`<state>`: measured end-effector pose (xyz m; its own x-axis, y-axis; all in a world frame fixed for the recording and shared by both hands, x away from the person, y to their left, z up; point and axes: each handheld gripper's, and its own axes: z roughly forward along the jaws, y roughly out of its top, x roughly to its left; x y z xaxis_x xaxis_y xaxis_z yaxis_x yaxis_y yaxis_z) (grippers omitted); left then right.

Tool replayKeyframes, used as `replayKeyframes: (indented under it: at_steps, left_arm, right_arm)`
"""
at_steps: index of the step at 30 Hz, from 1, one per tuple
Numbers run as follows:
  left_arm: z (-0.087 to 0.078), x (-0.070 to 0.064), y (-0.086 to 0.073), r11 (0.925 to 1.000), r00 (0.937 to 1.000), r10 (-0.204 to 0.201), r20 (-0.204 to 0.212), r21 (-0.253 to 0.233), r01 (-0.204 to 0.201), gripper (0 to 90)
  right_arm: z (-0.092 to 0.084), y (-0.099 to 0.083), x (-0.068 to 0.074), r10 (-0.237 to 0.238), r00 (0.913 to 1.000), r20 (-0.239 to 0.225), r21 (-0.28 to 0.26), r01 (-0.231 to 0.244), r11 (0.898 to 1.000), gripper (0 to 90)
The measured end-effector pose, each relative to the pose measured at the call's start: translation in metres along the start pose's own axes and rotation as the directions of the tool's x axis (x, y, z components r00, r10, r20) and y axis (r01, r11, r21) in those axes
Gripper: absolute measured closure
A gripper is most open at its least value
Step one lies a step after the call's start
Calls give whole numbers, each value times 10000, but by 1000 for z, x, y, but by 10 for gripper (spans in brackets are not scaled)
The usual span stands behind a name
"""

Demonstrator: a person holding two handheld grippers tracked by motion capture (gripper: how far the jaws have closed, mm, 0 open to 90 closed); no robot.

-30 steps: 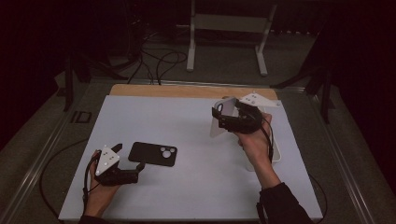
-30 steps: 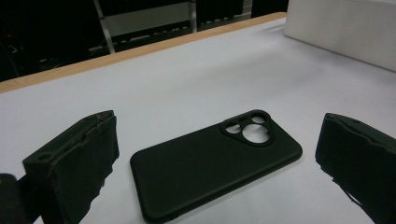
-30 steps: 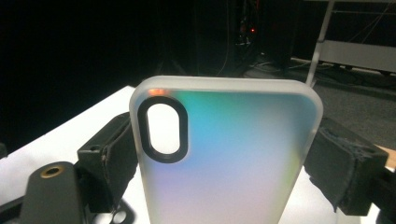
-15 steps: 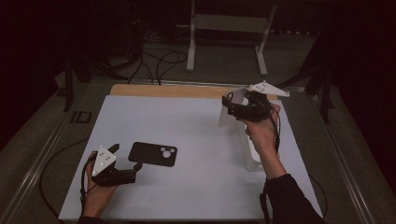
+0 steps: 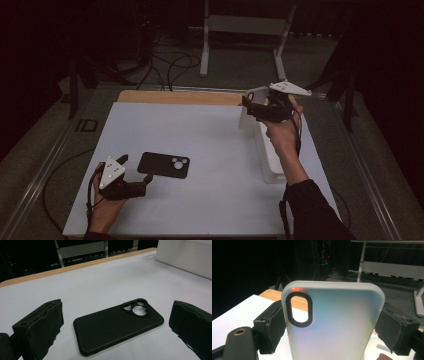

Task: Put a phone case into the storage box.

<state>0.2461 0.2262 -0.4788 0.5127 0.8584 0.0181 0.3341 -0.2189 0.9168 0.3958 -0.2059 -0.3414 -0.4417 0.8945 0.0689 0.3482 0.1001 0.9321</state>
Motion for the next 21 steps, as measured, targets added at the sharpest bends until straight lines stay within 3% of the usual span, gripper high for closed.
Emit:
replayKeyframes:
  at_steps: [11,21]
  left_arm:
    - [0,0,-1,10000,10000,19,-36,14,-19,2]
    - [0,0,-2,10000,10000,-6,-59,22,6,2]
  right_arm:
    - [5,6,-11,-58,9996,287,-80,60,9999,167]
    - [14,12,-35,88,9952,980,-55,-83,10000,167]
